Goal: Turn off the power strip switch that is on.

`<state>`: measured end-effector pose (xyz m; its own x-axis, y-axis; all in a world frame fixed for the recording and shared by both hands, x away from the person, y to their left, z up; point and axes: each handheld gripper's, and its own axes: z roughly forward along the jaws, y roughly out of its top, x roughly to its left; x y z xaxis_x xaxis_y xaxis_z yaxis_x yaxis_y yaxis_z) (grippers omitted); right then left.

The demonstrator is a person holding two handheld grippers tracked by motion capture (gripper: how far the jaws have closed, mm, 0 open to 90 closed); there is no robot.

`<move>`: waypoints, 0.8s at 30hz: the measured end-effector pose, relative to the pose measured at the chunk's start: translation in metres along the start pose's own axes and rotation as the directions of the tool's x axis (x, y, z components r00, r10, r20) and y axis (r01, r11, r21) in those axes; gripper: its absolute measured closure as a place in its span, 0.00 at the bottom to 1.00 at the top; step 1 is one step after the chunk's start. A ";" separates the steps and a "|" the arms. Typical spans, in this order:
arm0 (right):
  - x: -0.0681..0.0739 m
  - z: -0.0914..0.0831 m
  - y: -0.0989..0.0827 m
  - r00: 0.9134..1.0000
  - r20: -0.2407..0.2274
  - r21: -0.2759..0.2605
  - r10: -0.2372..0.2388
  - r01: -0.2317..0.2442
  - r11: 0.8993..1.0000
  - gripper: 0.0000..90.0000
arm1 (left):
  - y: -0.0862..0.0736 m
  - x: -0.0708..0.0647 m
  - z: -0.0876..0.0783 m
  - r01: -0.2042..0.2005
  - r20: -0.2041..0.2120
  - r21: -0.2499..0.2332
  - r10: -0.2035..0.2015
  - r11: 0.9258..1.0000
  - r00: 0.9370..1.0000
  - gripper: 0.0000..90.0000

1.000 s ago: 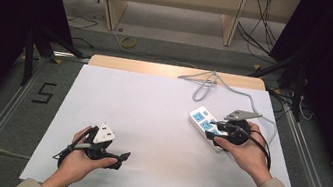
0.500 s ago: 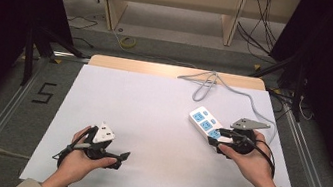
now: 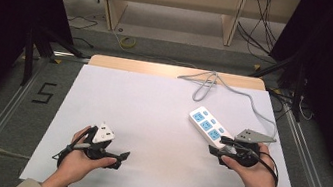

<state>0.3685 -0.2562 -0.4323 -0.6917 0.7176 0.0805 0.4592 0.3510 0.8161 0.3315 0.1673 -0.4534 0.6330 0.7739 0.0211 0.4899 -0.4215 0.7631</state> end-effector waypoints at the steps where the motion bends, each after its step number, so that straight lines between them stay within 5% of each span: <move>1: 0.001 0.000 -0.001 1.000 -0.002 -0.002 0.000 0.000 1.000 0.43 | 0.000 0.000 0.000 -0.002 -0.001 -0.001 0.002 1.000 1.000 0.13; 24: 0.012 -0.021 -0.028 1.000 -0.009 -0.024 -0.003 0.003 1.000 0.39 | 0.000 0.000 -0.003 0.002 -0.006 -0.014 -0.002 1.000 1.000 0.14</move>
<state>0.3357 -0.2704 -0.4423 -0.6981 0.7112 0.0827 0.4436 0.3390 0.8296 0.3297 0.1686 -0.4519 0.6283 0.7776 0.0232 0.4831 -0.4134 0.7718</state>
